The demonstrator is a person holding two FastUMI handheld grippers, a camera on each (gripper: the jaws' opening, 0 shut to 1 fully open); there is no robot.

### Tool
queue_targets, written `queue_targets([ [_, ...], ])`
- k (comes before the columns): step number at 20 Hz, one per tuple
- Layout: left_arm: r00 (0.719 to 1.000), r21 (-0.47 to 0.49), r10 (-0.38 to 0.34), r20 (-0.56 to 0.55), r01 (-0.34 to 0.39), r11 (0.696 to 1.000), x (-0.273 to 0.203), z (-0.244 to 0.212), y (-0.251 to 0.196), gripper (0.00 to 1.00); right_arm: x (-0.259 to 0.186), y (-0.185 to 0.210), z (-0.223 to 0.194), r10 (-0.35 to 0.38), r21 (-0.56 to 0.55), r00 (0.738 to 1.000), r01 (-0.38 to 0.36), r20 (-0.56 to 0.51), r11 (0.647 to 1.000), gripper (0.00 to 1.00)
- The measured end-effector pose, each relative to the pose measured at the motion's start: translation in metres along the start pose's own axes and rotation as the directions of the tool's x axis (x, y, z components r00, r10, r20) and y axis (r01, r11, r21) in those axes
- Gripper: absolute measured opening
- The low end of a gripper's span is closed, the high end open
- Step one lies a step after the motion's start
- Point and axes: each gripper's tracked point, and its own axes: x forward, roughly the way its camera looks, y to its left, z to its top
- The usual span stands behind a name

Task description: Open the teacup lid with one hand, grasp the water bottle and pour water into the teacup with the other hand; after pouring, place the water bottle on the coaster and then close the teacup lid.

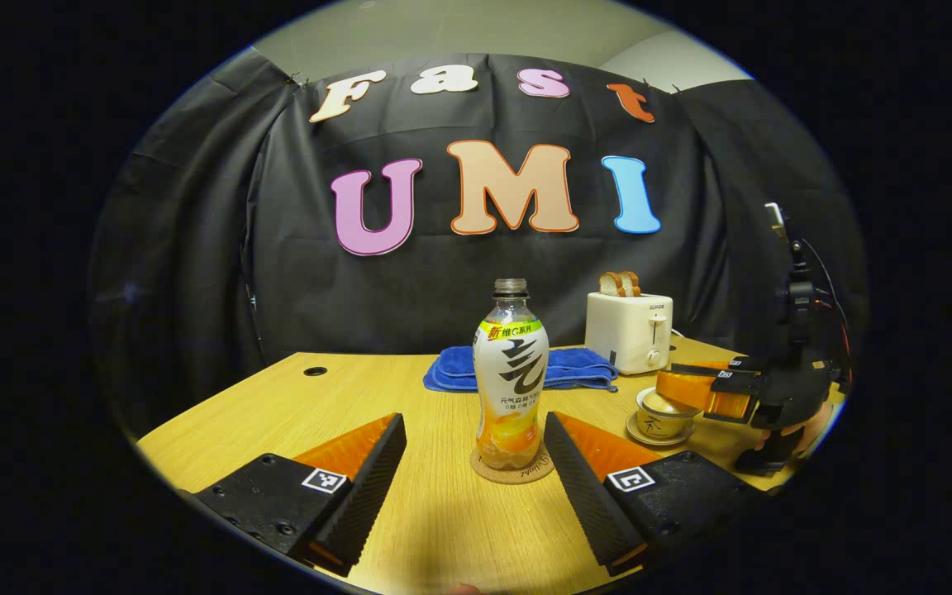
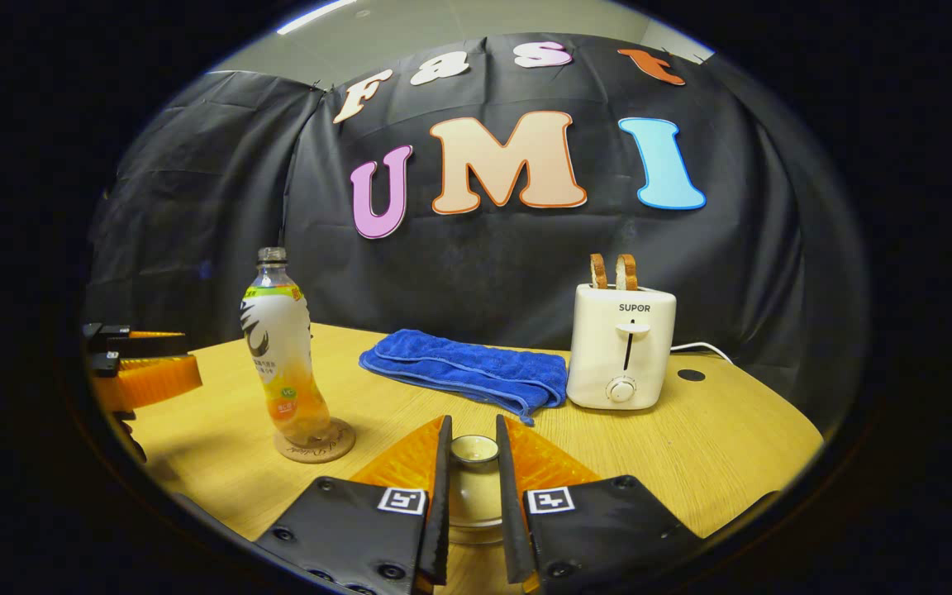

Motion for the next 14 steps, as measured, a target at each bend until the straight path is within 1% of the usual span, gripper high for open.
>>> queue_targets([
  [2, 1.000, 0.014, 0.007, -0.003, -0.007, 1.000, -0.003, -0.003, 0.001, 0.98, 0.002, 0.001, 0.001, -0.008, -0.016, 1.000, 0.008, 0.010, 1.000, 0.30],
  [3, 1.000, 0.020, 0.008, -0.005, -0.008, 1.000, -0.004, -0.004, 0.002, 0.98, 0.000, 0.001, 0.000, -0.011, -0.018, 1.000, 0.011, 0.006, 1.000, 0.33],
  [5, 1.000, 0.022, 0.007, -0.004, -0.006, 1.000, -0.009, -0.005, 0.002, 0.98, 0.000, -0.002, -0.001, -0.020, -0.016, 1.000, 0.020, 0.000, 1.000, 0.35],
  [6, 1.000, 0.021, 0.006, -0.001, -0.006, 1.000, -0.011, -0.005, 0.002, 0.98, -0.003, 0.000, -0.005, -0.011, -0.003, 1.000, 0.011, -0.009, 1.000, 0.37],
  [8, 1.000, 0.025, 0.008, 0.006, -0.008, 1.000, -0.014, -0.005, 0.002, 0.98, -0.007, 0.000, -0.004, -0.005, 0.021, 1.000, 0.005, -0.005, 1.000, 0.66],
  [9, 1.000, 0.030, 0.011, 0.011, -0.012, 0.999, -0.015, -0.005, 0.003, 0.98, -0.005, -0.001, -0.002, -0.013, 0.024, 1.000, 0.013, 0.010, 1.000, 0.81],
  [10, 1.000, 0.034, 0.016, 0.021, -0.016, 0.999, -0.018, -0.004, 0.004, 0.98, -0.019, -0.004, 0.005, -0.023, 0.024, 0.999, 0.022, 0.032, 0.999, 0.95],
  [11, 0.999, 0.038, 0.019, 0.027, -0.020, 0.999, -0.019, -0.003, 0.004, 0.98, -0.025, -0.006, 0.007, -0.036, 0.024, 0.998, 0.034, 0.047, 0.999, 0.99],
  [12, 0.999, 0.040, 0.020, 0.033, -0.022, 0.999, -0.022, -0.005, 0.003, 0.98, -0.033, -0.007, 0.009, -0.045, 0.023, 0.997, 0.044, 0.061, 0.999, 0.99],
  [13, 0.999, 0.044, 0.020, 0.033, -0.021, 0.999, -0.023, -0.007, 0.001, 0.98, -0.042, -0.009, 0.011, -0.057, 0.024, 0.996, 0.055, 0.074, 0.998, 0.99],
  [14, 0.999, 0.050, 0.021, 0.032, -0.022, 0.998, -0.025, -0.009, 0.000, 0.98, -0.051, -0.011, 0.013, -0.069, 0.022, 0.994, 0.067, 0.088, 0.998, 0.95],
])
